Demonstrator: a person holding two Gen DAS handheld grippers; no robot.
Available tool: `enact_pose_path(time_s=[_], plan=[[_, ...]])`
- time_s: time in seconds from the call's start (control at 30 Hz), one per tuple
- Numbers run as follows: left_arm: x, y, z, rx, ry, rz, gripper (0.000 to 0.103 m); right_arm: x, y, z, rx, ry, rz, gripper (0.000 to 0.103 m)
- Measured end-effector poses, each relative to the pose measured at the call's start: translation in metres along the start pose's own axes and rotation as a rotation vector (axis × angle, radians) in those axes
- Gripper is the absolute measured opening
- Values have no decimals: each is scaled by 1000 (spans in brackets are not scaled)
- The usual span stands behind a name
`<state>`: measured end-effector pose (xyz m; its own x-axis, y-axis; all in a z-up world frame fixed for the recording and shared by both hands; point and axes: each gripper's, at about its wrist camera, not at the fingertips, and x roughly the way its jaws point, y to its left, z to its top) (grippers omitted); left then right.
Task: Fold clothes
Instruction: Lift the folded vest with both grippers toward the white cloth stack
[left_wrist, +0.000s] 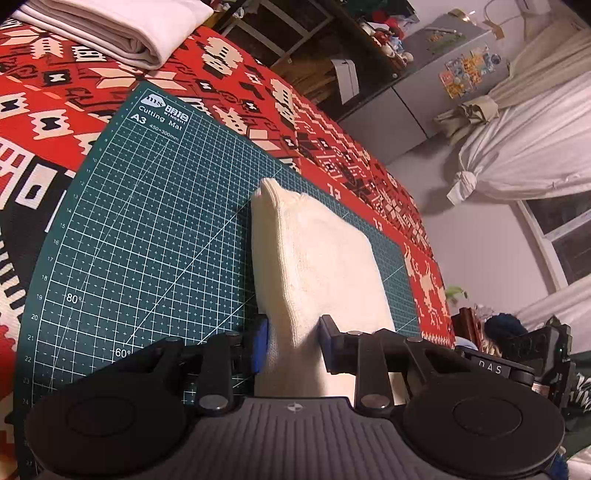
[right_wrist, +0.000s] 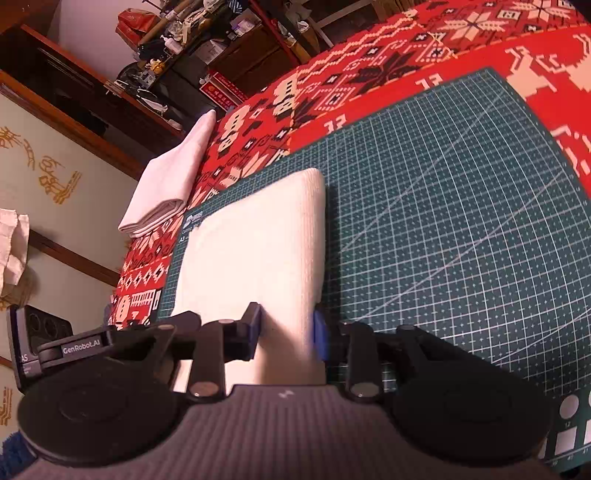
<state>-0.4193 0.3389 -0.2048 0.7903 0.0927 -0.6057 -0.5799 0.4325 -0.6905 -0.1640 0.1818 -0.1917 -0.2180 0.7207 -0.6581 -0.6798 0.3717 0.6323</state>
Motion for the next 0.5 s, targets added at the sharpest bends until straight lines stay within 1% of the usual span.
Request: enact_pose_path(time_s=[0.07, 0.2, 0.27, 0.37, 0.5], plan=[[-4, -1, 7, -1, -10, -1, 28, 0, 9, 5, -10, -1, -9, 31], [-17, -1, 31, 1, -36, -4, 28, 0, 26, 15, -29, -4, -26, 31], [-23, -1, 43, 2, -50, -6, 28, 7, 42, 27, -47, -11, -31, 31], [-35, 5, 77, 16, -76, -5, 27, 22, 68, 50, -59, -28, -24, 31], [-51, 15, 133, 41, -118, 21, 28, 53, 107, 92, -66, -58, 10, 30]])
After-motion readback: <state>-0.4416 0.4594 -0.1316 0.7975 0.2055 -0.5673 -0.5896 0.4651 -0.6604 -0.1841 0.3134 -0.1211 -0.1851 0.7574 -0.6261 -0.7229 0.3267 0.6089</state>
